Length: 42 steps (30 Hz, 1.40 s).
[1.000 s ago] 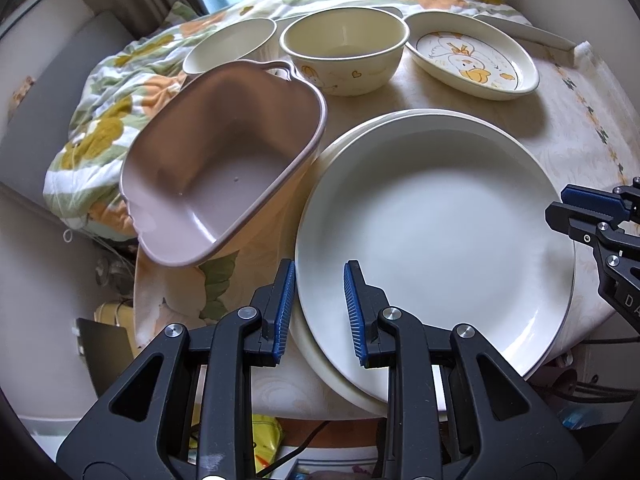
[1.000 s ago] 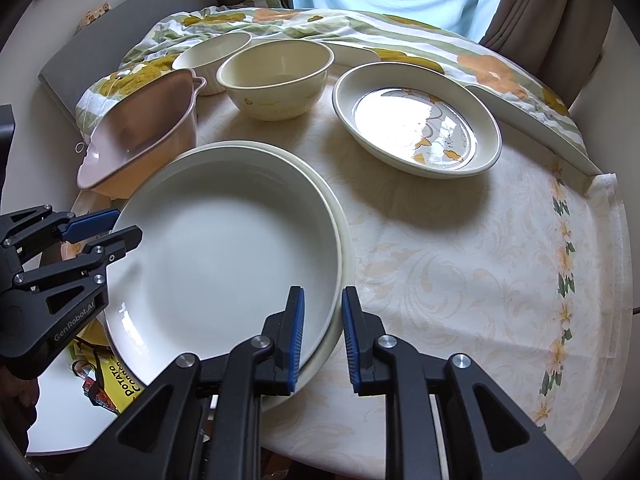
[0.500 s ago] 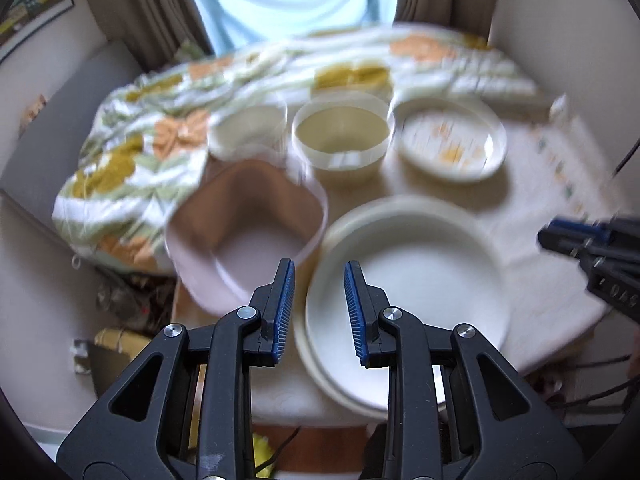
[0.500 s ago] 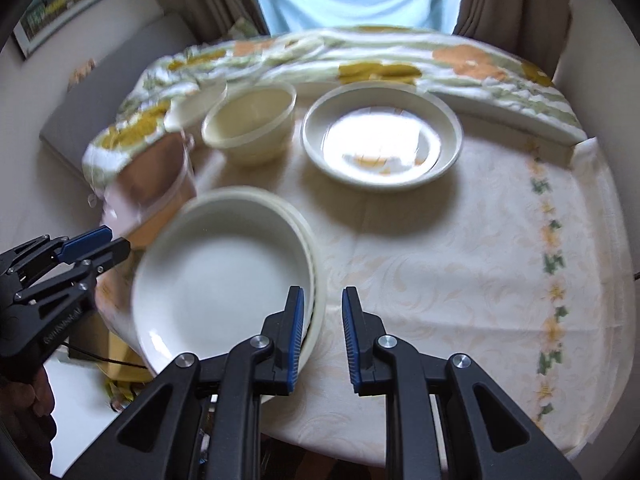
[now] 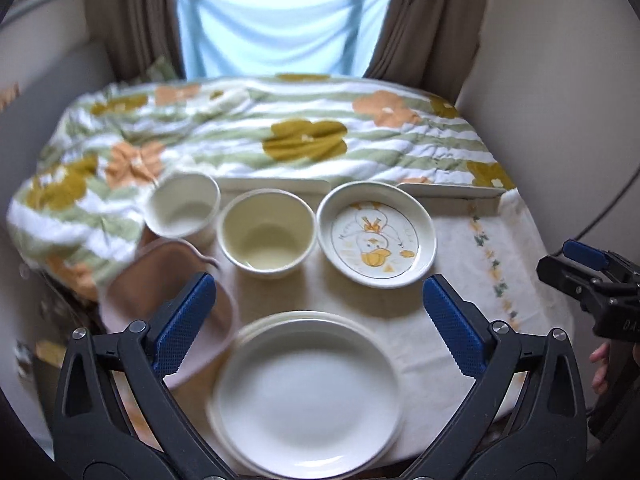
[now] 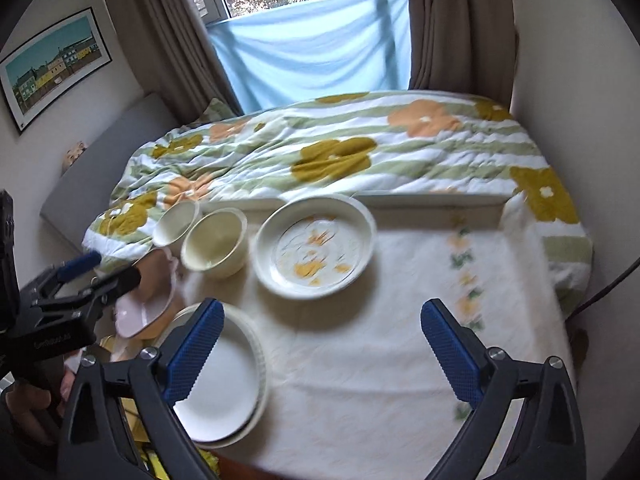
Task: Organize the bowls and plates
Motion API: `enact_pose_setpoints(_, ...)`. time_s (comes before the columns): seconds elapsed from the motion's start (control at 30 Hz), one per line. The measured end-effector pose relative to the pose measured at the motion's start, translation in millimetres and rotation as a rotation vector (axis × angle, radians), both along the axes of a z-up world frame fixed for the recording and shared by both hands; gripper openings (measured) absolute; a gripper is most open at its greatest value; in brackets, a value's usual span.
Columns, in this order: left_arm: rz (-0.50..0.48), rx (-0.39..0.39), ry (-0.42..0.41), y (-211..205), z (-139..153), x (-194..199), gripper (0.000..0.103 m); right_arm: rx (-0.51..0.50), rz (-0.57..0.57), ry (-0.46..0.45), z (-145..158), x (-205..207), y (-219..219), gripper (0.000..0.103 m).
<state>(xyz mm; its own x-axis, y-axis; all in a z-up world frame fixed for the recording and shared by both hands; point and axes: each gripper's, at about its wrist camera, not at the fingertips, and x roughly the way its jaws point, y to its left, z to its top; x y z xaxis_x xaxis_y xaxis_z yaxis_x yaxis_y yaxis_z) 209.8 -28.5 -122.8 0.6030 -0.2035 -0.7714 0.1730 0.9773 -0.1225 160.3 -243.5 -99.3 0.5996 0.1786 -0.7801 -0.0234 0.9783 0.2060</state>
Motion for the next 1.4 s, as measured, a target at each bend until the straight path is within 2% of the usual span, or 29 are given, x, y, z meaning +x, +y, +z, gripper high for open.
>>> enact_pose_setpoints(0.07, 0.040, -0.032, 0.038, -6, -8, 9, 0.103, -0.008, 0.039, 0.048, -2, 18, -13, 0.098)
enact_pose_setpoints(0.2, 0.130, -0.075, 0.106, -18, -33, 23, 0.103, -0.029, 0.123, 0.068, -11, 53, -38, 0.098)
enact_pose_setpoints(0.43, 0.298, -0.123, 0.216, -45, -85, 59, 0.102, 0.006, 0.325, 0.194, -74, 130, -58, 0.098)
enact_pose_setpoints(0.53, 0.337, -0.129, 0.250, -56, -107, 74, 0.091, 0.046, 0.403, 0.227, -100, 157, -60, 0.098)
enact_pose_setpoints(0.57, 0.346, -0.122, 0.263, -59, -115, 79, 0.083, 0.049, 0.425, 0.233, -107, 163, -59, 0.095)
enact_pose_setpoints(0.6, 0.353, -0.115, 0.277, -62, -121, 84, 0.076, 0.056, 0.456, 0.244, -116, 172, -57, 0.084)
enact_pose_setpoints(0.67, 0.379, -0.115, 0.312, -65, -139, 92, 0.064, 0.072, 0.503, 0.271, -131, 183, -53, 0.069)
enact_pose_setpoints(0.73, 0.402, -0.120, 0.327, -65, -149, 97, 0.059, 0.077, 0.538, 0.284, -144, 193, -48, 0.058)
enact_pose_setpoints(0.93, 0.455, -0.118, 0.346, -63, -169, 109, 0.043, 0.098, 0.600, 0.291, -162, 205, -38, 0.044)
enact_pose_setpoints(0.97, 0.460, -0.118, 0.348, -62, -170, 111, 0.037, 0.103, 0.612, 0.295, -165, 207, -37, 0.041)
enact_pose_setpoints(1.0, 0.464, -0.119, 0.349, -61, -172, 112, 0.032, 0.106, 0.620, 0.298, -167, 208, -36, 0.035)
enact_pose_setpoints(1.07, 0.472, -0.116, 0.354, -61, -175, 114, 0.023, 0.113, 0.638, 0.296, -170, 211, -33, 0.033)
enact_pose_setpoints(1.23, 0.470, -0.101, 0.354, -64, -175, 118, 0.020, 0.120, 0.672, 0.296, -176, 214, -25, 0.013)
enact_pose_setpoints(1.4, 0.457, -0.070, 0.354, -68, -173, 119, 0.020, 0.117, 0.686, 0.286, -175, 214, -26, 0.013)
